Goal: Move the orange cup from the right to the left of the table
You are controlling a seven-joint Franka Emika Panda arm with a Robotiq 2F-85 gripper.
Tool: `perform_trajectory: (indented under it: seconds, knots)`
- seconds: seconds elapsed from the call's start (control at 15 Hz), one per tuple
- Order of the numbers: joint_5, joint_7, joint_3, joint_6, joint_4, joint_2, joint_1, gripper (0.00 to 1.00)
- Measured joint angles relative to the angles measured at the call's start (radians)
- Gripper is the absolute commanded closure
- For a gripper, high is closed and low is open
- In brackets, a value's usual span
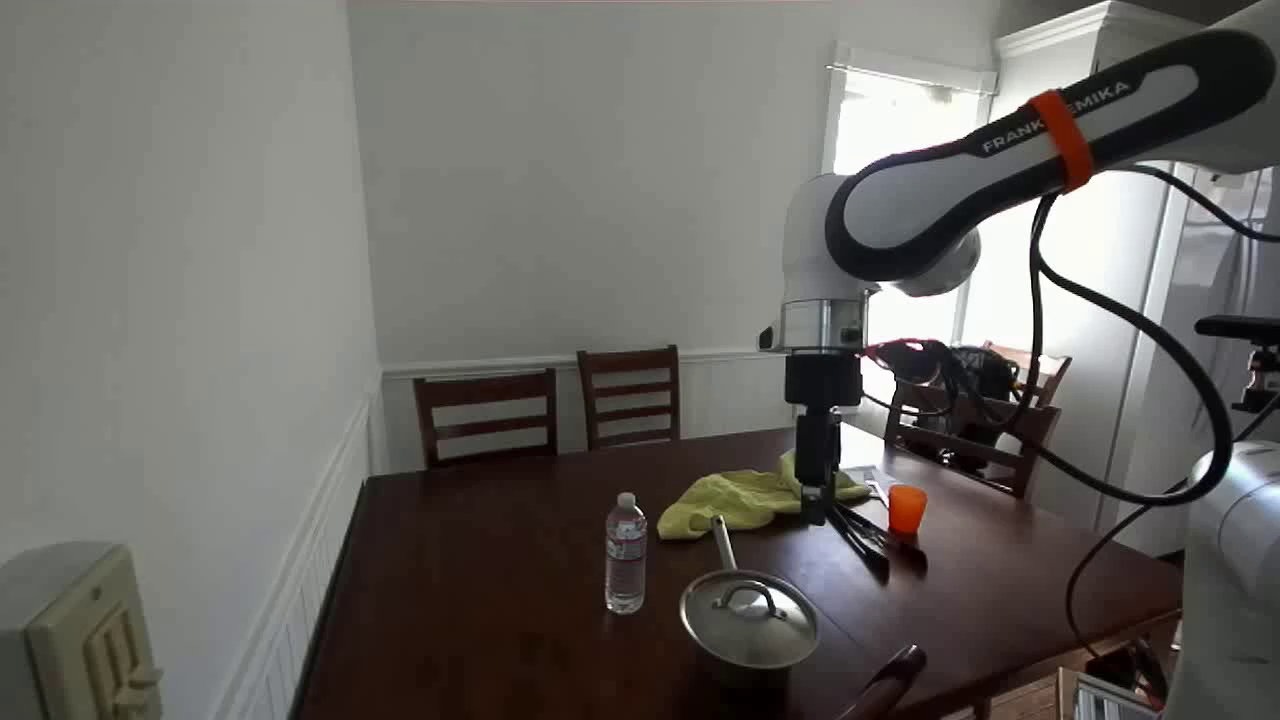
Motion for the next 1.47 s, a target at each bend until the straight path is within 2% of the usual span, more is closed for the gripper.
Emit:
perform_trajectory:
  seconds: [0.8, 0.93, 1.07, 1.2, 1.47]
  knots:
    - [0.000, 0.006, 0.006, 0.005, 0.000, 0.001, -0.002, 0.00]
    - [0.002, 0.064, 0.016, 0.068, 0.000, 0.017, -0.014, 0.00]
    - [0.002, 0.111, 0.011, 0.137, 0.004, 0.055, -0.051, 0.00]
    - [-0.005, 0.122, -0.015, 0.195, 0.005, 0.097, -0.117, 0.00]
    - [-0.034, 0.122, -0.111, 0.284, 0.018, 0.167, -0.273, 0.00]
